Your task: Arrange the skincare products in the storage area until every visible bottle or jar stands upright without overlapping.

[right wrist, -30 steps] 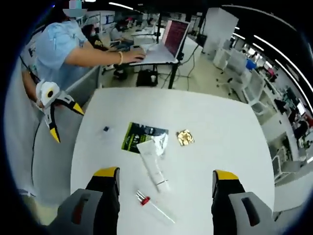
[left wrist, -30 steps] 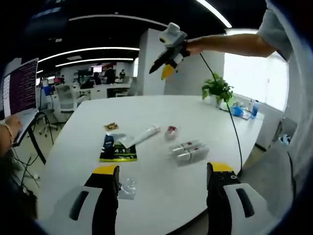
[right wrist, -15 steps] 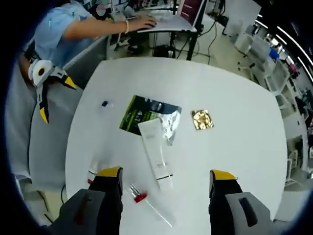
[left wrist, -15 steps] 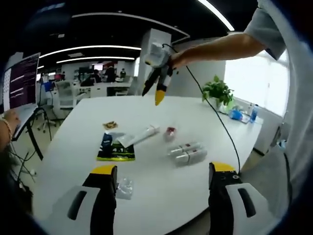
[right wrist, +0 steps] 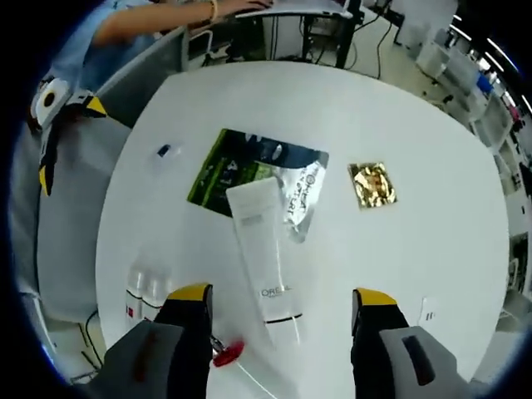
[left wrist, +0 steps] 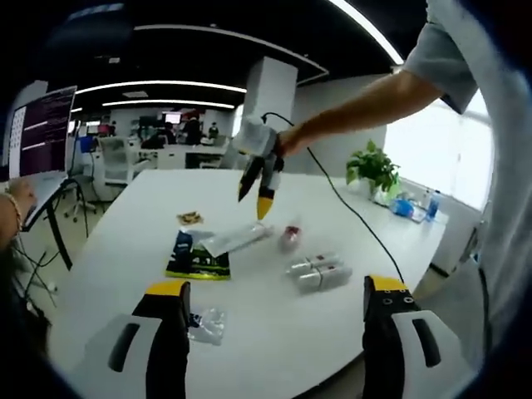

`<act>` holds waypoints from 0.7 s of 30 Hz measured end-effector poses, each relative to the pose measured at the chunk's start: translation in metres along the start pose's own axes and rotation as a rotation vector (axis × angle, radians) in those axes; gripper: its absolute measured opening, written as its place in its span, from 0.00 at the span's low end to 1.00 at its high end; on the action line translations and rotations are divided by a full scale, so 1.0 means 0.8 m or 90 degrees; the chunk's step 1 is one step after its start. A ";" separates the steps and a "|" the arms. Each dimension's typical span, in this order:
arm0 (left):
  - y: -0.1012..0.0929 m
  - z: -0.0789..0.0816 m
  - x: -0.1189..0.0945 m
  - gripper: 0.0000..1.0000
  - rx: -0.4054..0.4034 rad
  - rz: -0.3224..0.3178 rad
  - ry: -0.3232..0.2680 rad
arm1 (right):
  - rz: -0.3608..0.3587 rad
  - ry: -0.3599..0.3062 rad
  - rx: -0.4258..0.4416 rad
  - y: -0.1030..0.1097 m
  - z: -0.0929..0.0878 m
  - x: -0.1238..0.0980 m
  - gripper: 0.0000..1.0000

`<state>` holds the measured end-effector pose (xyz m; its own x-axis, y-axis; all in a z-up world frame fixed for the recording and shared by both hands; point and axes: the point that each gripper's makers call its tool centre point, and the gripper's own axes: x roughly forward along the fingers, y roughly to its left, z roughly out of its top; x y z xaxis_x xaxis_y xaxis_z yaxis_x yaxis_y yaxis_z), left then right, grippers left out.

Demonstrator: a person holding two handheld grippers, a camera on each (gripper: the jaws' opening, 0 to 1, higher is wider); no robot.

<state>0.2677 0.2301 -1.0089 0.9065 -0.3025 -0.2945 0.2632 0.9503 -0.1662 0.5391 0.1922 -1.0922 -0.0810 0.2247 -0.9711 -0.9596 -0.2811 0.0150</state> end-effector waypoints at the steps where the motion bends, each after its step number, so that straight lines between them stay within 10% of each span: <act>1: 0.001 0.002 -0.001 0.89 -0.001 0.001 -0.006 | 0.001 0.002 0.000 0.000 0.001 0.003 0.67; 21: 0.005 -0.007 0.000 0.83 -0.026 -0.001 0.007 | 0.027 0.098 -0.062 0.011 -0.028 0.063 0.54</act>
<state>0.2668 0.2335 -1.0149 0.9020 -0.3057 -0.3048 0.2515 0.9460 -0.2045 0.5325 0.1806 -1.1467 -0.0716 0.0672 -0.9952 -0.9248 -0.3782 0.0410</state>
